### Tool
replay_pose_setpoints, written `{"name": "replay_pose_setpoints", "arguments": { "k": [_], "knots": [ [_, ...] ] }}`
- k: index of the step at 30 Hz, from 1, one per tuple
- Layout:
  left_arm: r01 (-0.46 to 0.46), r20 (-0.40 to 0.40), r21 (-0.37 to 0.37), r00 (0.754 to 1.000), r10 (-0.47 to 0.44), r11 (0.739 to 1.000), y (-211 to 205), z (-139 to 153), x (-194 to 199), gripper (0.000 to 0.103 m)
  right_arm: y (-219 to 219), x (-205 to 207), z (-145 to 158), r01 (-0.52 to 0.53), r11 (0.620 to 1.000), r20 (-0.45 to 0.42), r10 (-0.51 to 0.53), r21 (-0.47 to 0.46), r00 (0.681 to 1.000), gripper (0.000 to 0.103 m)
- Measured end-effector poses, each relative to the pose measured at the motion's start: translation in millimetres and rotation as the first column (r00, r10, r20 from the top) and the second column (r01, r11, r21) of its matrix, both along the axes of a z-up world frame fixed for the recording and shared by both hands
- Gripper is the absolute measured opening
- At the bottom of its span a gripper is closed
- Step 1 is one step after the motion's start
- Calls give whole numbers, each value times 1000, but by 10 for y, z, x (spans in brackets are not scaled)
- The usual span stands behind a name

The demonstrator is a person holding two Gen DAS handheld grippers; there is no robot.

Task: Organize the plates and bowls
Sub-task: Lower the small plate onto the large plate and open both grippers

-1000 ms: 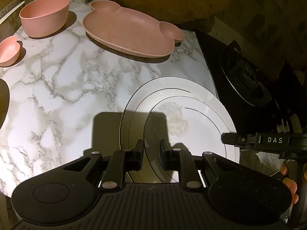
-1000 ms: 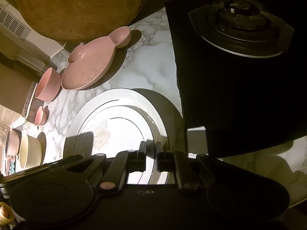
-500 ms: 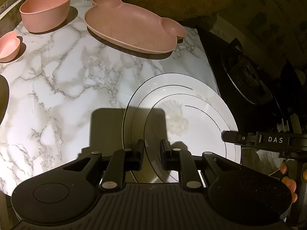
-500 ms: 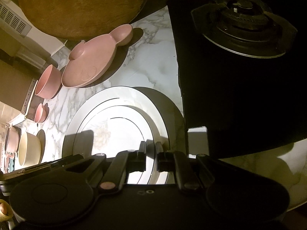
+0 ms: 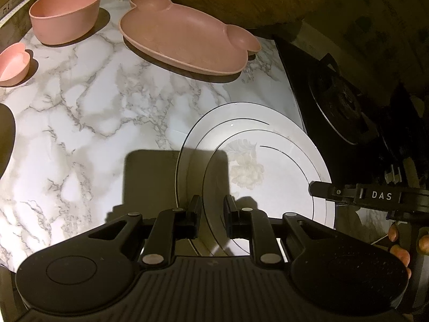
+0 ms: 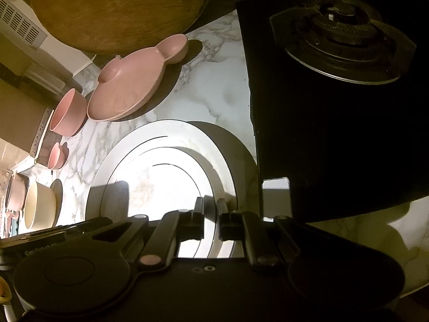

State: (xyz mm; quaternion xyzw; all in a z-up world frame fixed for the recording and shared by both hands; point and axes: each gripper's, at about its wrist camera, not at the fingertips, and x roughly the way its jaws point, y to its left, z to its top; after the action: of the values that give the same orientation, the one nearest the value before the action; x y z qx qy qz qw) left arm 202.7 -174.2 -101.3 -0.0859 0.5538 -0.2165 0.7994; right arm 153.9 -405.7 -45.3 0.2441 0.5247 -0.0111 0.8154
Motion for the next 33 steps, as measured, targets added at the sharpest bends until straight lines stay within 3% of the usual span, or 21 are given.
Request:
{"name": "replay_pose_setpoints", "arguments": {
  "k": [9,18,25,31,33],
  "knots": [
    [5,22,-4,1000,-5,1000,42,64,-96,17,68,23,4,-8,1000,-1,8,-25,1000,10],
    [16,70,3,997,-16,1000,92,190,-242,17,150,40,62,-16,999,-7,16,-43,1000,31],
    [30,146,10,989,-31,999,158,376,-387,17,272,-62,220,-36,996,30,38,-78,999,39],
    [32,220,17,975,-35,999,214,605,-507,18,524,-215,481,-83,984,110,100,-155,989,58],
    [32,243,23,969,-37,999,239,671,-542,20,601,-274,577,-94,979,147,121,-180,982,69]
  ]
}}
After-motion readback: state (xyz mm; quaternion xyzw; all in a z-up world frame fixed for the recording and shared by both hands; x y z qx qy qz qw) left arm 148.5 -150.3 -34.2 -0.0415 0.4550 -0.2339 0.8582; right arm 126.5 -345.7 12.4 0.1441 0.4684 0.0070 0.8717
